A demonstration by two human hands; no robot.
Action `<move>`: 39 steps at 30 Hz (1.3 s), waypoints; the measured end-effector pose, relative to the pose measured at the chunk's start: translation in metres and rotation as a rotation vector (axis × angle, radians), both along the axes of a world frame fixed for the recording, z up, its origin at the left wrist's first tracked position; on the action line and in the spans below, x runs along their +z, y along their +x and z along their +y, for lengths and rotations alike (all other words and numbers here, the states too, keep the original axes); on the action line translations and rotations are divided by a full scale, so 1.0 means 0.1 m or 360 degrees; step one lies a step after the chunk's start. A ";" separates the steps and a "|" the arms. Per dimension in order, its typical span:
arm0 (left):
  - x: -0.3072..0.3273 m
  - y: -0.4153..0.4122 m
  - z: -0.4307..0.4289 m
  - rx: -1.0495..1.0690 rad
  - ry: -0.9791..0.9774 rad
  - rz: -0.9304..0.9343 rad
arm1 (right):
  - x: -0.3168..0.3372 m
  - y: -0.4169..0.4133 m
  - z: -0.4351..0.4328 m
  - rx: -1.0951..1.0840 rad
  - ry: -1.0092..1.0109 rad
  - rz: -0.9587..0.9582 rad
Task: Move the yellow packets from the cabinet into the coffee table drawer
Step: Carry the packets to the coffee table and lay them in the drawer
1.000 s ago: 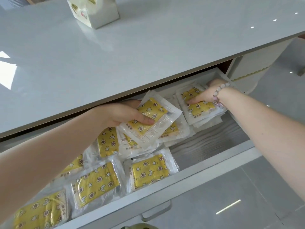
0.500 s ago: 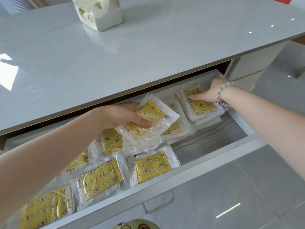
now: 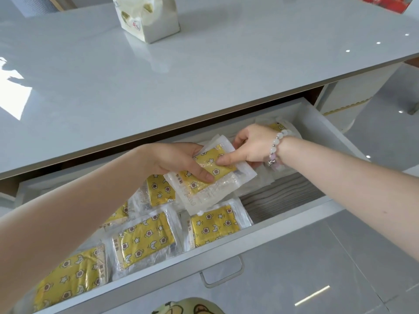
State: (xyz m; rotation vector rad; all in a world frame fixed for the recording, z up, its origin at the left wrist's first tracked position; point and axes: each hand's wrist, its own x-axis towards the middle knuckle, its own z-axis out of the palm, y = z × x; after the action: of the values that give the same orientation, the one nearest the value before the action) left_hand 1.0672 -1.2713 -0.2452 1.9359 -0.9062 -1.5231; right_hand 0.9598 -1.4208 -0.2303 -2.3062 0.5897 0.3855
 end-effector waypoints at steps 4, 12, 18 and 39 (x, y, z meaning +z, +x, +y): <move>-0.03 -0.04 -0.06 0.0025 -0.0001 -0.0046 | -0.01 0.08 0.07 0.0010 -0.0071 0.0112; -0.04 0.09 0.11 0.0111 0.0181 -0.0152 | 0.01 -0.10 -0.22 -0.0157 -0.0247 0.0241; -0.11 0.28 0.13 0.0293 0.0079 -0.0088 | -0.07 -0.16 -0.12 0.0094 -0.0011 0.0555; -0.04 0.22 0.15 0.0329 -0.0030 0.0084 | -0.23 -0.04 0.57 0.0866 -0.0815 0.0972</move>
State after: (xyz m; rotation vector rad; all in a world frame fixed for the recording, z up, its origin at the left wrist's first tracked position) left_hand 1.0891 -1.2562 -0.2488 1.9019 -0.6728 -1.4330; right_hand 0.9560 -1.3636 -0.2534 -2.8300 0.3484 1.3654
